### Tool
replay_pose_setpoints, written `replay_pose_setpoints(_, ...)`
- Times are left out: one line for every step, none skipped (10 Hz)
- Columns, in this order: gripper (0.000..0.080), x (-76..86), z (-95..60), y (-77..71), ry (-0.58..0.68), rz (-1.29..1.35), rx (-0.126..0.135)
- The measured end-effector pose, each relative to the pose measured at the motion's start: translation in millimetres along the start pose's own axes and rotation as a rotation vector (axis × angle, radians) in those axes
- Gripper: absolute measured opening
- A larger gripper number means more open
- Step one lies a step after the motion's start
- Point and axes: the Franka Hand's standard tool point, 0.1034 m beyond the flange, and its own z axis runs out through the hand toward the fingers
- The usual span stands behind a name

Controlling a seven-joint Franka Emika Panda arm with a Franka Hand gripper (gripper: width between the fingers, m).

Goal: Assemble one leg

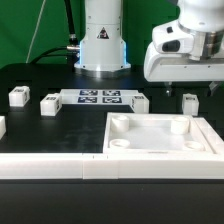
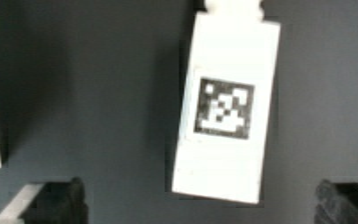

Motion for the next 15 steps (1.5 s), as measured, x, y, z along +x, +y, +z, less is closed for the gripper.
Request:
replay_pose_setpoints(0.0649, -6.4, 0.6, 2.2, -0.102, -0.007, -0.01)
replay_pose_setpoints(0.0649, -8.3, 0.9, 3.0, -0.2, -0.003, -0.012)
replay_pose_setpoints(0.0649, -8.5, 2.6, 2.5, -0.275, -0.003, -0.019)
replay_pose_setpoints(0.0649, -10.8, 4.0, 1.4, -0.339, -0.005, -0.026)
replay_pose_setpoints(0.0649, -16.2, 5.4, 1.0, -0.44, -0.009, -0.037)
replay_pose_setpoints(0.0649, -13.4, 8.8, -0.5, -0.505, -0.012, -0.042)
replay_pose_setpoints(0.0649, -9.9, 12.1, -1.7, -0.507, -0.012, -0.04)
replay_pose_setpoints(0.0649, -9.7, 14.6, -2.2, -0.504, -0.013, -0.041)
replay_pose_setpoints(0.0649, -9.5, 18.2, -2.6, -0.505, -0.013, -0.041)
replay_pose_setpoints(0.0649, -8.4, 22.6, -2.9, -0.504, -0.012, -0.04)
replay_pose_setpoints(0.0649, -8.3, 27.1, -3.2, -0.506, -0.01, -0.042)
replay_pose_setpoints(0.0649, -8.6, 32.8, -3.1, -0.512, -0.009, -0.044)
replay_pose_setpoints(0.0649, -8.8, 36.5, -2.6, -0.519, -0.006, -0.046)
replay_pose_setpoints(0.0649, -8.3, 37.1, -1.5, -0.519, -0.004, -0.046)
replay_pose_setpoints(0.0522, -7.8, 36.8, -0.6, -0.519, -0.002, -0.046)
